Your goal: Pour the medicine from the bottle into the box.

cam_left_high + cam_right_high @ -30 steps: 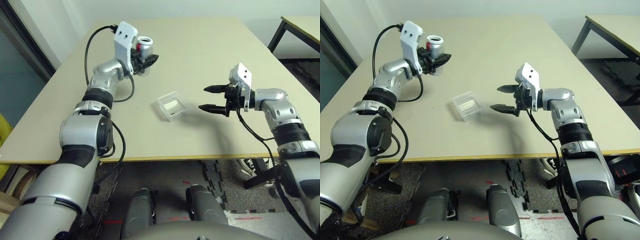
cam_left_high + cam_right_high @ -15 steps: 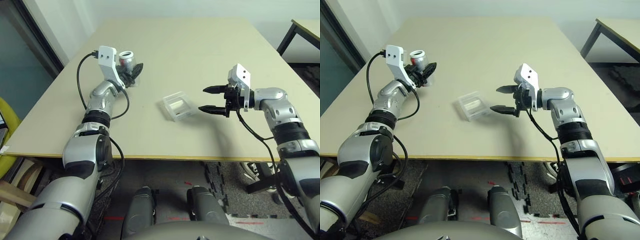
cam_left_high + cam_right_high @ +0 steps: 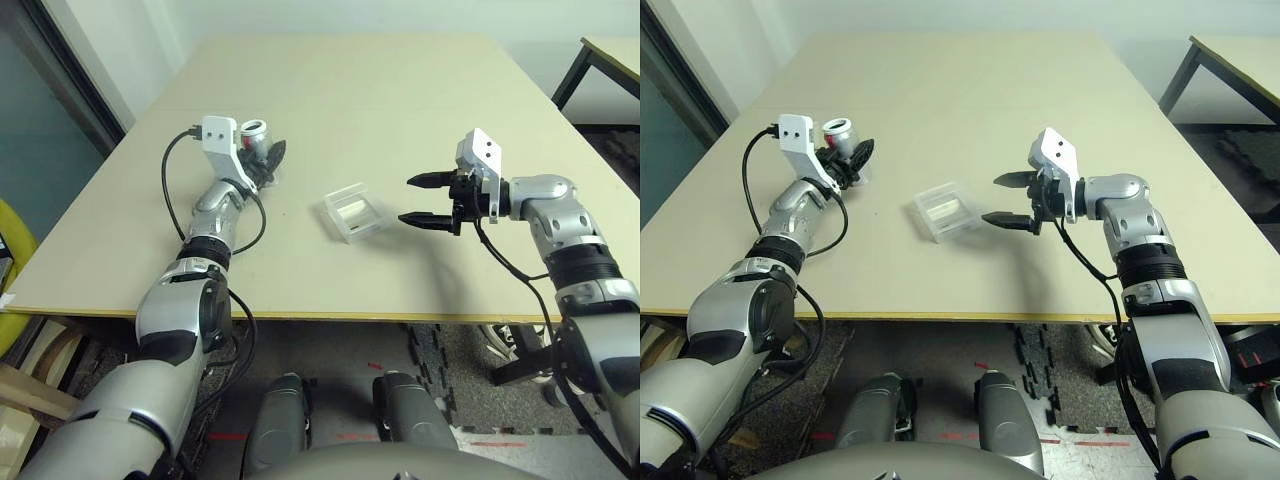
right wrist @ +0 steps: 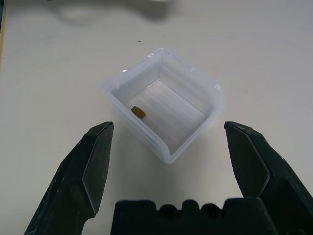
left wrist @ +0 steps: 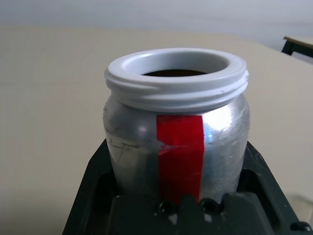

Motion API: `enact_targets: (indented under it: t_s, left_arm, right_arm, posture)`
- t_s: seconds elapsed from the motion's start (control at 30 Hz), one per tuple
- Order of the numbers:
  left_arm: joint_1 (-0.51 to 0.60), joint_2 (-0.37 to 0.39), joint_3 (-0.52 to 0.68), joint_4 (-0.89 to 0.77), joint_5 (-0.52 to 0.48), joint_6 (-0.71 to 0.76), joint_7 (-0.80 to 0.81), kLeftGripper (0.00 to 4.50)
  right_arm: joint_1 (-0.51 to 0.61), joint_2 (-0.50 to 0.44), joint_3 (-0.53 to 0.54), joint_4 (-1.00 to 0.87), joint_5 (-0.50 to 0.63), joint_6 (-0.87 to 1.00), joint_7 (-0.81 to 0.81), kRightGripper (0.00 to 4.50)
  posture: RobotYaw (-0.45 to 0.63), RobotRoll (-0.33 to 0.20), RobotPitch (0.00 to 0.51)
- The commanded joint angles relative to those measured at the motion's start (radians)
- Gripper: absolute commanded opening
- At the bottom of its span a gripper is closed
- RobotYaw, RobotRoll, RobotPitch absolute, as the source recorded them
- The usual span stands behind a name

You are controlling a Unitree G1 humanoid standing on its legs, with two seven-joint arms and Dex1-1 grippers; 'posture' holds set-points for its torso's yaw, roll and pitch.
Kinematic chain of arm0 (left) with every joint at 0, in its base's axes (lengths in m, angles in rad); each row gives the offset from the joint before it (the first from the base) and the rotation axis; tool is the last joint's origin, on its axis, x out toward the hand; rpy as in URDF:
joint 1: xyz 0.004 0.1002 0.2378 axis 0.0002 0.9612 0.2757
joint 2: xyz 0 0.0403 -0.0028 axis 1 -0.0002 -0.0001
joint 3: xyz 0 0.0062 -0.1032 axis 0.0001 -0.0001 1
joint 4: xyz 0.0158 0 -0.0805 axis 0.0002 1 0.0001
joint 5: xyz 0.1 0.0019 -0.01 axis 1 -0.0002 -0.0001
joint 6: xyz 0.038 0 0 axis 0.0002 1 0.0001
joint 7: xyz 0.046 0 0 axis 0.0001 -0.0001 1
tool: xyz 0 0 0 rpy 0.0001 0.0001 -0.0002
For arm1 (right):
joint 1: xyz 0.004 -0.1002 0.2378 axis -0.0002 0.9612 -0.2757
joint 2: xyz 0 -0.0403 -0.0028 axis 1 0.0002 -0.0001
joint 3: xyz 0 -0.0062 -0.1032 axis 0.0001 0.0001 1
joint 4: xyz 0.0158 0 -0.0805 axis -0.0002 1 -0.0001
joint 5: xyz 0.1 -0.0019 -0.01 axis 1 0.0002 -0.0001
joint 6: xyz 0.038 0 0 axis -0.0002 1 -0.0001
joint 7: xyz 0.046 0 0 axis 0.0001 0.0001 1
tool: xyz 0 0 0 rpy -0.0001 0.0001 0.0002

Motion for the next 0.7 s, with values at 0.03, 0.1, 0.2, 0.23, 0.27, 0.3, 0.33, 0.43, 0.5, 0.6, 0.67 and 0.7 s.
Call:
enact_targets:
  t_s: [0.03, 0.1, 0.2, 0.23, 0.27, 0.3, 0.33, 0.43, 0.5, 0.6, 0.67, 0.7]
  left_arm:
    - [0.021, -0.002, -0.011, 0.018, 0.014, -0.021, 0.014, 2.64]
    - [0.03, -0.003, -0.016, 0.021, 0.019, -0.028, 0.015, 2.64]
    - [0.037, -0.006, -0.033, 0.027, 0.038, -0.04, 0.006, 2.64]
    - [0.038, -0.008, -0.037, 0.03, 0.041, -0.04, 0.01, 2.64]
    - [0.036, -0.011, -0.042, 0.036, 0.046, -0.041, 0.013, 2.64]
    - [0.034, -0.013, -0.052, 0.04, 0.056, -0.043, 0.018, 2.64]
    - [0.032, -0.015, -0.062, 0.044, 0.065, -0.045, 0.022, 2.64]
    - [0.029, -0.024, -0.08, 0.054, 0.086, -0.047, 0.03, 2.64]
    - [0.027, -0.029, -0.086, 0.061, 0.091, -0.047, 0.039, 2.64]
    - [0.025, -0.034, -0.09, 0.067, 0.097, -0.045, 0.052, 2.64]
    - [0.025, -0.035, -0.09, 0.068, 0.102, -0.041, 0.057, 2.99]
    - [0.025, -0.035, -0.09, 0.069, 0.104, -0.039, 0.062, 3.38]
  right_arm:
    - [0.0, -0.015, 0.006, -0.008, -0.005, 0.003, 0.008, 4.5]
    - [0.002, -0.017, 0.006, -0.009, -0.004, 0.003, 0.008, 4.5]
    - [0.002, -0.018, 0.006, -0.01, -0.004, 0.004, 0.009, 4.5]
    - [0.003, -0.016, 0.006, -0.011, -0.003, 0.005, 0.008, 4.5]
    - [0.004, -0.013, 0.008, -0.012, -0.004, 0.005, 0.007, 4.5]
    - [0.006, -0.01, 0.009, -0.013, -0.003, 0.006, 0.007, 4.5]
    - [0.007, -0.008, 0.01, -0.014, -0.003, 0.007, 0.007, 4.5]
    - [0.011, -0.007, 0.011, -0.024, -0.001, 0.013, 0.008, 4.5]
    - [0.016, -0.008, 0.01, -0.035, 0.002, 0.019, 0.009, 4.5]
    - [0.026, -0.013, 0.008, -0.051, 0.005, 0.028, 0.011, 4.5]
    - [0.032, -0.016, 0.006, -0.06, 0.006, 0.033, 0.011, 4.5]
    - [0.035, -0.019, 0.004, -0.064, 0.006, 0.036, 0.011, 4.5]
  posture:
    - [-0.17, 0.0, 0.058]
    - [-0.17, 0.0, 0.058]
    - [-0.17, 0.0, 0.061]
    - [-0.17, 0.0, 0.061]
    - [-0.17, 0.0, 0.061]
    - [-0.17, 0.0, 0.067]
    - [-0.17, 0.0, 0.067]
    - [-0.17, 0.0, 0.067]
    - [-0.19, 0.0, 0.072]
    - [-0.2, 0.0, 0.072]
    - [-0.2, 0.0, 0.072]
    - [-0.2, 0.0, 0.072]
